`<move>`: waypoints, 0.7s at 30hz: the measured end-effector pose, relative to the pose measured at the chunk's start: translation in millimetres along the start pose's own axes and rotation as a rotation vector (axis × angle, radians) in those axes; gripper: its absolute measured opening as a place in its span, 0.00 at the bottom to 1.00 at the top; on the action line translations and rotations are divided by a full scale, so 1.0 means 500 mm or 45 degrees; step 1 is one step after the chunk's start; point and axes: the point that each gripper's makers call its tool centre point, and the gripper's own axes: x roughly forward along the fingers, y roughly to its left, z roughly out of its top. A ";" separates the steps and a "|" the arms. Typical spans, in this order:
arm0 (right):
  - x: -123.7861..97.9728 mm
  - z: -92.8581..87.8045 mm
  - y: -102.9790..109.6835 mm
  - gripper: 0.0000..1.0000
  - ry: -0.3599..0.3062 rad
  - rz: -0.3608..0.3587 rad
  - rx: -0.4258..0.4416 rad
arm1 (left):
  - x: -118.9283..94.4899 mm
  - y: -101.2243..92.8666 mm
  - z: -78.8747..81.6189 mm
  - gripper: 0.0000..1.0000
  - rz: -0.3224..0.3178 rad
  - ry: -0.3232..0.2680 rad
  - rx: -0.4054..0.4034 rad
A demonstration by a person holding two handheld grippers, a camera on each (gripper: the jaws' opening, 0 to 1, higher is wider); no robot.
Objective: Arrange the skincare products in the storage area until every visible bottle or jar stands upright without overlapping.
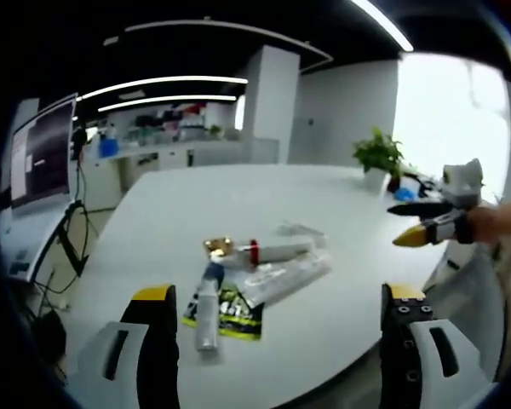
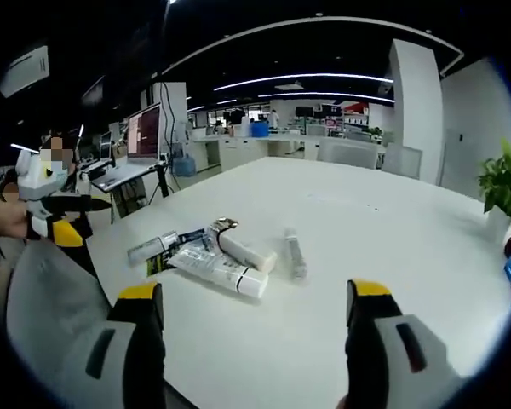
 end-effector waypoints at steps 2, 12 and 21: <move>0.012 0.001 -0.002 0.88 0.011 0.014 -0.018 | 0.000 0.000 -0.001 0.97 0.001 0.003 -0.002; 0.085 0.006 -0.018 0.81 0.091 0.114 -0.138 | -0.001 -0.001 -0.001 0.97 0.007 0.015 -0.006; 0.158 0.028 -0.023 0.75 0.134 0.213 -0.249 | 0.001 0.000 -0.003 0.97 0.010 0.029 -0.020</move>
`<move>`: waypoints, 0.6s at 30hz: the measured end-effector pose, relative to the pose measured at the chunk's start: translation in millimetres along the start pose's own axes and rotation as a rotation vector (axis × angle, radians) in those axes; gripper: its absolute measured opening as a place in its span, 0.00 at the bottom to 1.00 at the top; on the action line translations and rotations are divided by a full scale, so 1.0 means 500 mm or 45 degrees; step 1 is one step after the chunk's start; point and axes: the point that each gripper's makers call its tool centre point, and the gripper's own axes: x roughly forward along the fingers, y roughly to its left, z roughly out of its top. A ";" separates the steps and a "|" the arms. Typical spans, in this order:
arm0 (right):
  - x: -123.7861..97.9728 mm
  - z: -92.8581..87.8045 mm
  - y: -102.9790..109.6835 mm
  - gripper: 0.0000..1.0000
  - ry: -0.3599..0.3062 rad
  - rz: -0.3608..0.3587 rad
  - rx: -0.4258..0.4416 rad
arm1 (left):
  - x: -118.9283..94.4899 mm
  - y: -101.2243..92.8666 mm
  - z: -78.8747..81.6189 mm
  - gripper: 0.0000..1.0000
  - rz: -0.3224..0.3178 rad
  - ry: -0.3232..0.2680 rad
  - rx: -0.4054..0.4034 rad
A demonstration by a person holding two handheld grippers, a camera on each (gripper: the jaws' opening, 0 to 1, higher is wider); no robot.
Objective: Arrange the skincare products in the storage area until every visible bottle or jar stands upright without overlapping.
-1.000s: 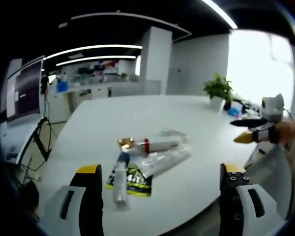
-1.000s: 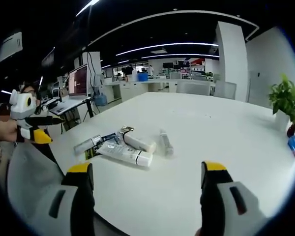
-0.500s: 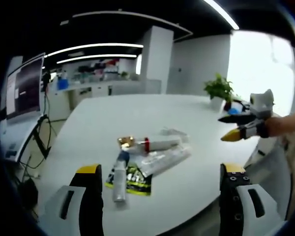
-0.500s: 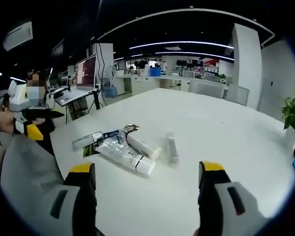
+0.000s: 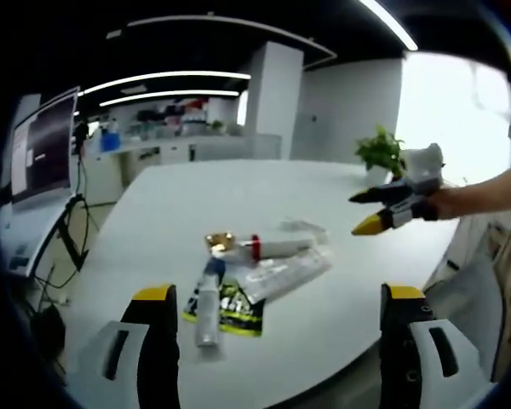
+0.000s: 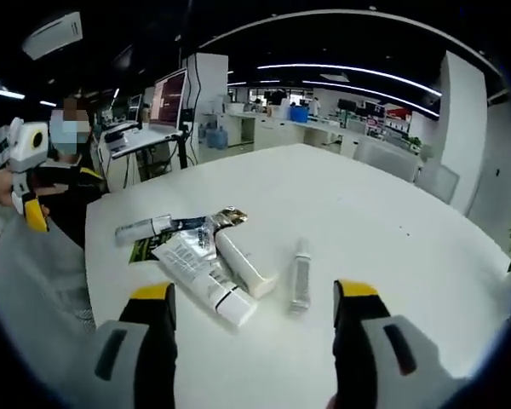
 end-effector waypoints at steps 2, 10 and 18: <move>0.020 0.007 -0.002 0.74 0.011 0.033 -0.037 | 0.000 0.002 -0.001 0.96 0.005 0.004 -0.002; 0.098 0.014 -0.003 0.68 0.072 0.154 -0.121 | 0.001 0.007 -0.002 0.96 0.018 0.010 -0.025; 0.185 -0.007 0.014 0.61 0.188 0.283 -0.177 | 0.002 0.011 -0.004 0.96 0.026 0.016 -0.037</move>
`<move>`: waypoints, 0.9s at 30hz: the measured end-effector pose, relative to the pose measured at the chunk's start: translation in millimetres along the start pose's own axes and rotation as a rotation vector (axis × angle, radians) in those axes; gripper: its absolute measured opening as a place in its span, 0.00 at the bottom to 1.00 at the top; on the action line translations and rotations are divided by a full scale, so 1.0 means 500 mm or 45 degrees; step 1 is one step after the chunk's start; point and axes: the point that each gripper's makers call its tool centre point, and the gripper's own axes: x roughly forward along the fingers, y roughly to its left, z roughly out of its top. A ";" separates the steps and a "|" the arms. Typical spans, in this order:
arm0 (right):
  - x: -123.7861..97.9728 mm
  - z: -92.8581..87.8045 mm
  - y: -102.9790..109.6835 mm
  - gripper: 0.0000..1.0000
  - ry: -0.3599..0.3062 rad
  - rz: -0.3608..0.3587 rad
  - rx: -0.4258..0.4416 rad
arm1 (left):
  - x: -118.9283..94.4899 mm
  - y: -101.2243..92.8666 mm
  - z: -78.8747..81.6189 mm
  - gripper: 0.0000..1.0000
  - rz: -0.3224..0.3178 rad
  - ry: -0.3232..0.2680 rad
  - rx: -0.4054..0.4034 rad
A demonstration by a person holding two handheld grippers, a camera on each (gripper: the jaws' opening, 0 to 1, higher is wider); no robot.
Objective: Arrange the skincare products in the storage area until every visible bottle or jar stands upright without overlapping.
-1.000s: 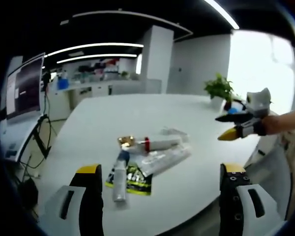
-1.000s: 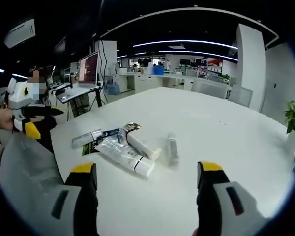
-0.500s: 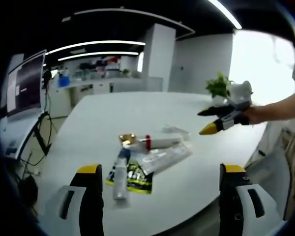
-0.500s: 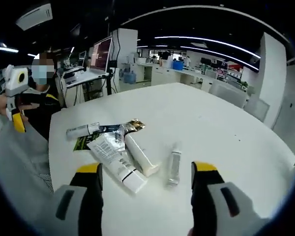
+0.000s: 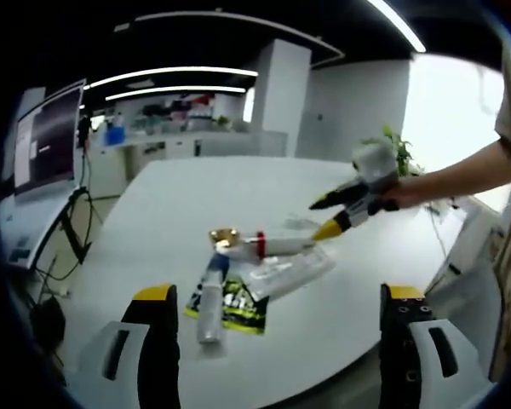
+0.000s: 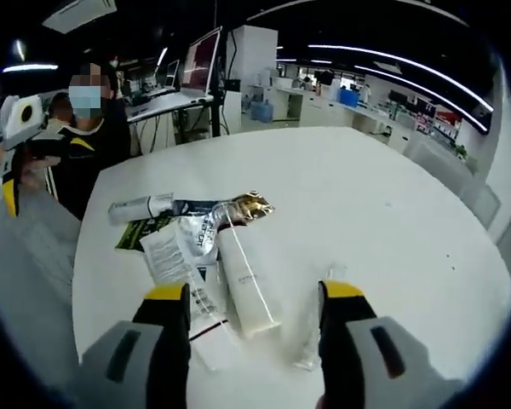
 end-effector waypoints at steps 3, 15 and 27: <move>0.028 0.010 0.001 0.59 0.010 0.032 -0.015 | 0.000 0.000 -0.002 0.96 0.003 0.007 0.003; 0.102 -0.018 -0.003 0.45 0.187 0.095 -0.129 | 0.002 0.000 -0.006 0.95 0.007 0.020 0.037; 0.145 -0.024 0.021 0.36 0.305 0.195 -0.193 | 0.002 0.004 -0.004 0.95 0.009 0.012 0.023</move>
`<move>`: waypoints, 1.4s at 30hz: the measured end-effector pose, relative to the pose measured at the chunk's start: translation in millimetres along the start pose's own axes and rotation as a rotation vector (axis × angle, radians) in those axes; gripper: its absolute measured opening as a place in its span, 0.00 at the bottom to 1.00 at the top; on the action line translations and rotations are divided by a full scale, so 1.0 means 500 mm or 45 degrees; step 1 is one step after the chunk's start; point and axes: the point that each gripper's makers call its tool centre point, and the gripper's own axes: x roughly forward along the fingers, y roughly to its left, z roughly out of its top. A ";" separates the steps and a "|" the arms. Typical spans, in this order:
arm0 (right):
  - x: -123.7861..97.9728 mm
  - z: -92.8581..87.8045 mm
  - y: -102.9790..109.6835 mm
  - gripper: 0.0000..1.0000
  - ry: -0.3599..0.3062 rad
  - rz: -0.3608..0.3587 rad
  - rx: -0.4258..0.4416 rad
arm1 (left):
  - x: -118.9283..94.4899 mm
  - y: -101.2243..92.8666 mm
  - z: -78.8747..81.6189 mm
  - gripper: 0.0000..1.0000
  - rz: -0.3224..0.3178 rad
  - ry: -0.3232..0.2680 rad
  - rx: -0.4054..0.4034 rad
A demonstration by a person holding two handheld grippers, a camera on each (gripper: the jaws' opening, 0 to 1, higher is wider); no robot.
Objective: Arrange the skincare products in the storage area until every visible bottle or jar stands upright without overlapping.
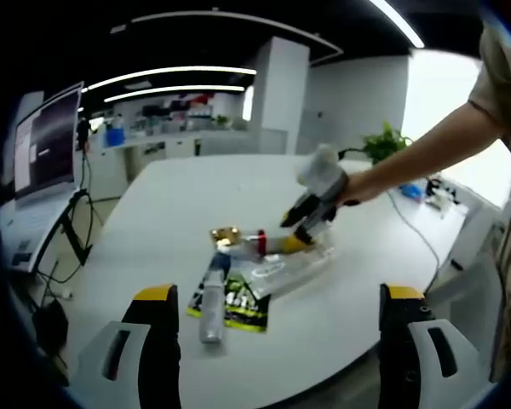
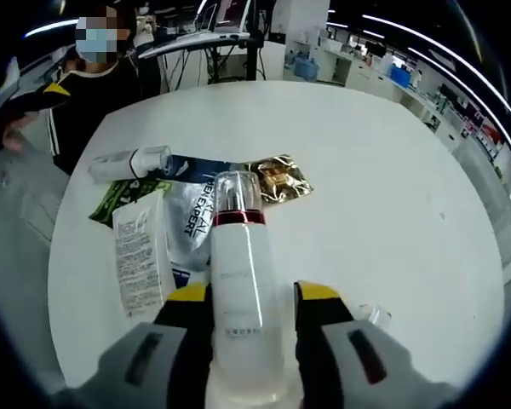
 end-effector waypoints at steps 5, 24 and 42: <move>0.007 0.006 -0.002 0.34 0.029 0.015 0.001 | 0.001 0.000 0.000 0.95 -0.003 0.000 -0.003; 0.023 0.013 0.006 0.31 0.167 0.091 -0.045 | 0.002 -0.002 -0.002 0.94 -0.006 0.011 0.001; 0.019 0.012 0.001 0.29 0.139 0.011 -0.029 | 0.002 -0.005 -0.004 0.94 -0.015 0.017 0.011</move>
